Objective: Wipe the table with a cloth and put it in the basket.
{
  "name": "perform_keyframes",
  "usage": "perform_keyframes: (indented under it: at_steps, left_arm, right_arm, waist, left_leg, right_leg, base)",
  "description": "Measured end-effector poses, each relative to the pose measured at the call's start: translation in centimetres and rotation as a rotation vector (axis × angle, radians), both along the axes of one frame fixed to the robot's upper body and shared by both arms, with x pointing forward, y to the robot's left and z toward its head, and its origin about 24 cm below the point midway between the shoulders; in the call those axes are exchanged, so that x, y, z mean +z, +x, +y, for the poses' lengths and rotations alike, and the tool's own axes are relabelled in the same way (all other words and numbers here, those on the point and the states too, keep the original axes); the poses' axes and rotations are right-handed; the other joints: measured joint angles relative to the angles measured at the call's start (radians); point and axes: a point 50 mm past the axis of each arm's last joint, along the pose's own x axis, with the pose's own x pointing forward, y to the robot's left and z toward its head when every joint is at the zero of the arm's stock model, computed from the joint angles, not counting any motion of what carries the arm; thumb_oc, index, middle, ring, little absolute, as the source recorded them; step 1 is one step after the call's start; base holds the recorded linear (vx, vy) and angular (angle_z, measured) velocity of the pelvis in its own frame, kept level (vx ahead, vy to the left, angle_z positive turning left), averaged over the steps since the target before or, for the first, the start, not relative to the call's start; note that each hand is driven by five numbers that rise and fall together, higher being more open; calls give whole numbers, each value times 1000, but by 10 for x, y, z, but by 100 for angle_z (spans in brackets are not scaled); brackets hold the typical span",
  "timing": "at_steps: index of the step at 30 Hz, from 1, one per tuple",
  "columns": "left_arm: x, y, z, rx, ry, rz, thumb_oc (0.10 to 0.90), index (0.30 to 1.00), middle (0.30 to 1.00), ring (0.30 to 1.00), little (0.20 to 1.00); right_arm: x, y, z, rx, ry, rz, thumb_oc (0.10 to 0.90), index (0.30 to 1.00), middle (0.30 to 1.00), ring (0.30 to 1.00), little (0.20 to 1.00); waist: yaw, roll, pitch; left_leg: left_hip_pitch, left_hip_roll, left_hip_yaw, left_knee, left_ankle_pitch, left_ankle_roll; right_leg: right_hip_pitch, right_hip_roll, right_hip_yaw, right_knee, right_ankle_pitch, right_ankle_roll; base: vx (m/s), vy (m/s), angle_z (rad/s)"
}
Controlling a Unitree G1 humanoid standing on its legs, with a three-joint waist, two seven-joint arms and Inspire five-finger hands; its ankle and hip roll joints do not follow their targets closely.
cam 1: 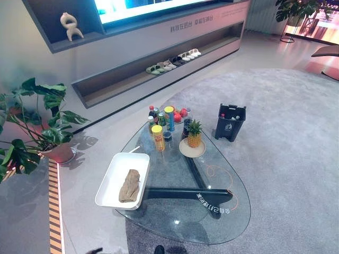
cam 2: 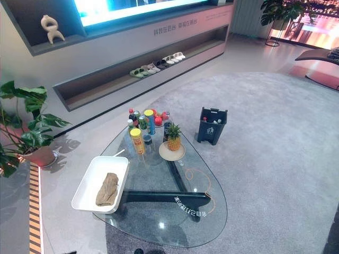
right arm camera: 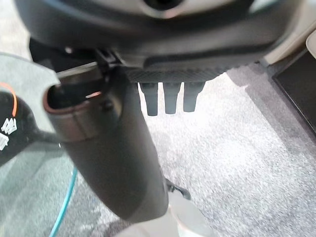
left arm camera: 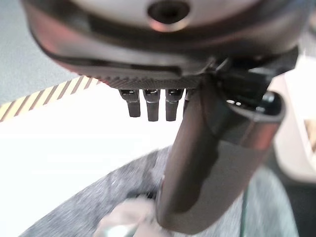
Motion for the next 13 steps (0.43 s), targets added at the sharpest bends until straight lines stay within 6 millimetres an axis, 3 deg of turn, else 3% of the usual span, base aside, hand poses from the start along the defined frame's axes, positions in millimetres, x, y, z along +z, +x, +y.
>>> perform_keyframes:
  at_steps: [13]
  left_arm:
    - [-2,13,-16,-203,-23,21,800,900,900,900,900]
  right_arm:
    - [-6,0,18,102,60,95,800,900,900,900,900]
  waist:
    - [-1,-20,-15]
  left_leg:
    - [19,6,4,-2,1,7]
  right_leg:
    - [16,5,4,0,2,3]
  base:
    - [-1,-2,0]
